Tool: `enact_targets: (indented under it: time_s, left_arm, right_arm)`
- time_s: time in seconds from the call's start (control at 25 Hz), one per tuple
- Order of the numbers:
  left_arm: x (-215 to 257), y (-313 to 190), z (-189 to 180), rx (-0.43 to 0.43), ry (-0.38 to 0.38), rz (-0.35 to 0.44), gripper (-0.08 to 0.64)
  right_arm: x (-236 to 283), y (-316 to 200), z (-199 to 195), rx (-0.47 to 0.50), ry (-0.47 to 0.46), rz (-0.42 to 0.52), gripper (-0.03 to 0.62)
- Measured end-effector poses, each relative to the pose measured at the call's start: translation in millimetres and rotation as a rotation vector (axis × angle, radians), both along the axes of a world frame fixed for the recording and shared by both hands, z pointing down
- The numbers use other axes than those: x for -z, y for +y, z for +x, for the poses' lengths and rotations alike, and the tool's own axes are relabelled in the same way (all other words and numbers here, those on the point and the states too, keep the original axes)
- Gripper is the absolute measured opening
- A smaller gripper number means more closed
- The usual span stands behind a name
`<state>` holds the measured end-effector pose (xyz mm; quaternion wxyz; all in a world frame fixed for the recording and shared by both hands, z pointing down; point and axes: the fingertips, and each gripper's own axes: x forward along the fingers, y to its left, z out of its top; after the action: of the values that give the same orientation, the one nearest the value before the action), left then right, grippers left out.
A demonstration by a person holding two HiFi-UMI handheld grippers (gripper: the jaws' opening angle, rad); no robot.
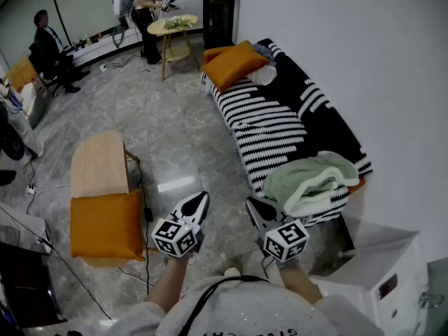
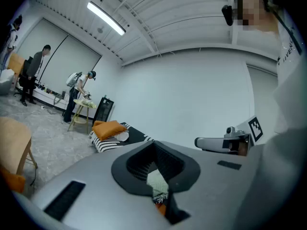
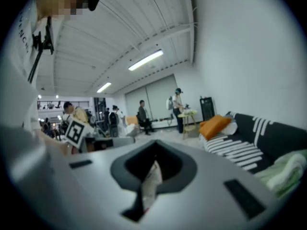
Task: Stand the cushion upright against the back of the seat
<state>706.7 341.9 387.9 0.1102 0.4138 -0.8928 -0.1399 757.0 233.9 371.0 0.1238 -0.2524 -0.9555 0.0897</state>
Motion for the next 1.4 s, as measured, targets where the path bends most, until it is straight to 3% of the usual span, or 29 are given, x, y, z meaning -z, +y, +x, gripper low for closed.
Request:
enact_targets:
  time_s: [0.48,0.88,1.2,1.4]
  left_arm:
    - [1,-36,-21,0.050,-0.019,0.010,0.023]
    - [-15,-18,-46,0.128,0.012,0.007,0.023]
    - [-30,-20,-123,0.129,0.034,0.024,0.023]
    - [-37,-3,-203,0.117,0.062,0.003,0.023]
  right_arm:
    - [-4,-19,-24,0.035,-0.015,0.002,0.017]
    - [-19,-21,-48,0.072,0.007,-0.015,0.018]
    - [-31,-25,-138,0.059,0.015,-0.035,0.018]
    - [-36,-11,-219,0.051,0.043,-0.057,0.018]
